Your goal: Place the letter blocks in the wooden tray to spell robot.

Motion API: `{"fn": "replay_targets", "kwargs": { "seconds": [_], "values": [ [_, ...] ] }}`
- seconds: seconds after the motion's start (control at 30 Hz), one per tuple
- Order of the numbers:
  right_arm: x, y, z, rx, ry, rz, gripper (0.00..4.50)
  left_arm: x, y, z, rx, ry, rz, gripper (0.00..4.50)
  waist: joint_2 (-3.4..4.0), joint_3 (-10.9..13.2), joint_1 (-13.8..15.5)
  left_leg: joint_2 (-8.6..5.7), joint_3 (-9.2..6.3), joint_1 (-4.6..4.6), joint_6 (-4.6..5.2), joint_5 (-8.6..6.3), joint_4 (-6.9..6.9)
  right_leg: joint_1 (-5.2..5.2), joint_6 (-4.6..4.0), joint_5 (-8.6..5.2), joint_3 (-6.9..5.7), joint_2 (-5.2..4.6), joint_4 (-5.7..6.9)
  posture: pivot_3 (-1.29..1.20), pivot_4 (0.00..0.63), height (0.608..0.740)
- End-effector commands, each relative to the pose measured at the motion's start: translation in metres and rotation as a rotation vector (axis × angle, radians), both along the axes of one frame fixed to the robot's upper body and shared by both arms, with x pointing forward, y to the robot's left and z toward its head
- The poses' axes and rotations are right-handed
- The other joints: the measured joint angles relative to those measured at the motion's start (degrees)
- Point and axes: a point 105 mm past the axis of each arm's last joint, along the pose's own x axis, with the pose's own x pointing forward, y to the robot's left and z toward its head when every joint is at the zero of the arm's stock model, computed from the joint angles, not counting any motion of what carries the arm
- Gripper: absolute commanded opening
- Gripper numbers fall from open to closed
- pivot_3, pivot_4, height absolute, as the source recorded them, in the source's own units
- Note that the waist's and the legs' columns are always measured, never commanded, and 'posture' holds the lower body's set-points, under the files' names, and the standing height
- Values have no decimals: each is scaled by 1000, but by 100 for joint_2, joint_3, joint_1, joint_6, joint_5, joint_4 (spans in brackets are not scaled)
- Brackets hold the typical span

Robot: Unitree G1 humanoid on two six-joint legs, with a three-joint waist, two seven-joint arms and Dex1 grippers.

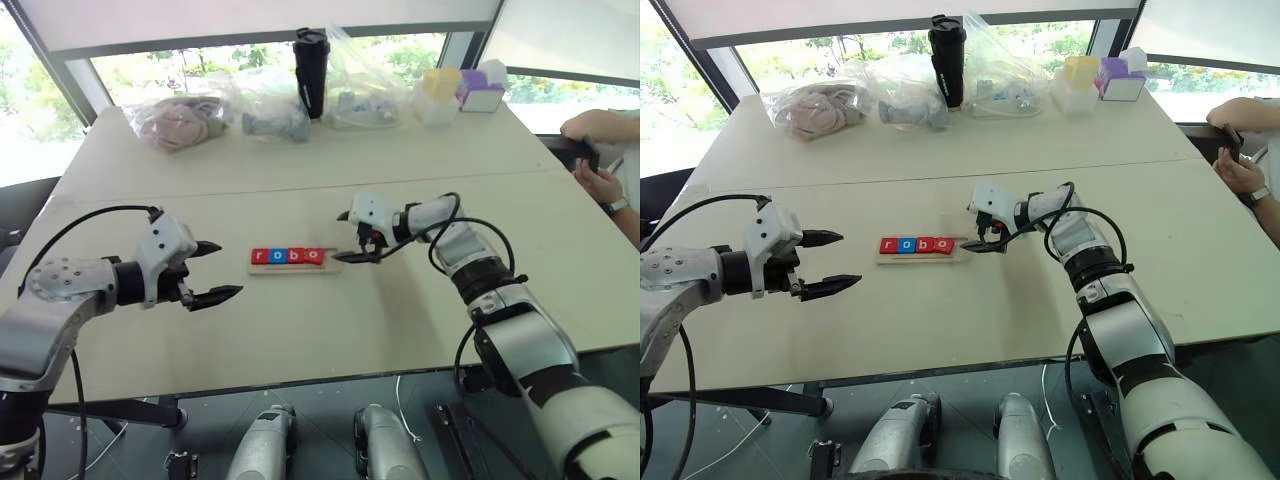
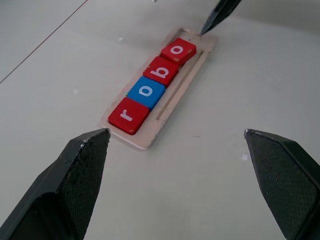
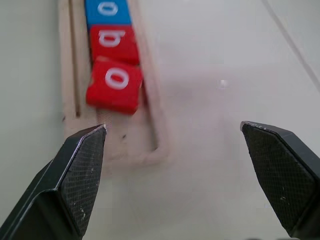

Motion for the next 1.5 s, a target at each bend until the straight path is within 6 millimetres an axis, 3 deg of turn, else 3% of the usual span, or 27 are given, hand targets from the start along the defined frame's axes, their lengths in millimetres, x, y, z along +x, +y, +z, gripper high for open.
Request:
{"fn": "replay_targets", "kwargs": {
  "seconds": [0.03,0.33,0.63,0.87,1.03,1.1,1.23,1.33,1.5],
  "values": [
    [5,9,18,20,-74,4,4441,2,-4,10,6,-52,-19,4500,-1,0,-3,1,-1,0,0,0,0,1,0,0,0,0,0,0,150,740],
    [11,11,16,21,-86,-22,4441,1,-5,8,-2,-51,-14,4500,-1,0,29,0,0,0,0,0,2,3,0,0,1,0,-2,0,150,740],
    [16,28,21,81,-79,-39,4441,1,-7,8,-13,-57,-10,4500,0,0,29,0,0,0,0,0,1,3,0,0,1,0,-1,0,150,740],
    [19,23,26,57,-120,-48,4441,1,-7,8,-16,-57,-7,4500,-1,0,36,0,0,1,0,0,2,3,0,0,1,0,-2,0,150,740],
    [21,7,30,-12,-185,-52,4441,1,-7,7,-17,-58,-6,4500,-1,0,40,-1,0,1,0,0,2,4,0,0,1,0,-2,0,150,740],
    [24,-3,41,12,-214,-87,4441,2,-8,8,-17,-59,-8,4500,0,0,36,-1,0,1,0,0,1,3,0,0,1,0,-2,0,150,740],
    [36,-36,71,160,-242,-277,4441,2,-11,12,-26,-70,-20,4500,0,0,39,1,0,1,0,0,0,2,0,0,2,0,-2,0,150,740],
    [39,-61,82,312,-194,-434,4441,0,-15,19,-54,-76,-36,4500,-1,0,72,0,-1,1,0,0,1,5,0,0,2,-1,-3,0,150,740],
    [37,-114,52,417,-26,-756,4441,-9,-29,27,-46,-54,-122,4500,-4,-3,79,0,-2,1,0,0,2,10,-4,-2,2,-4,-6,0,150,740]
  ]
}}
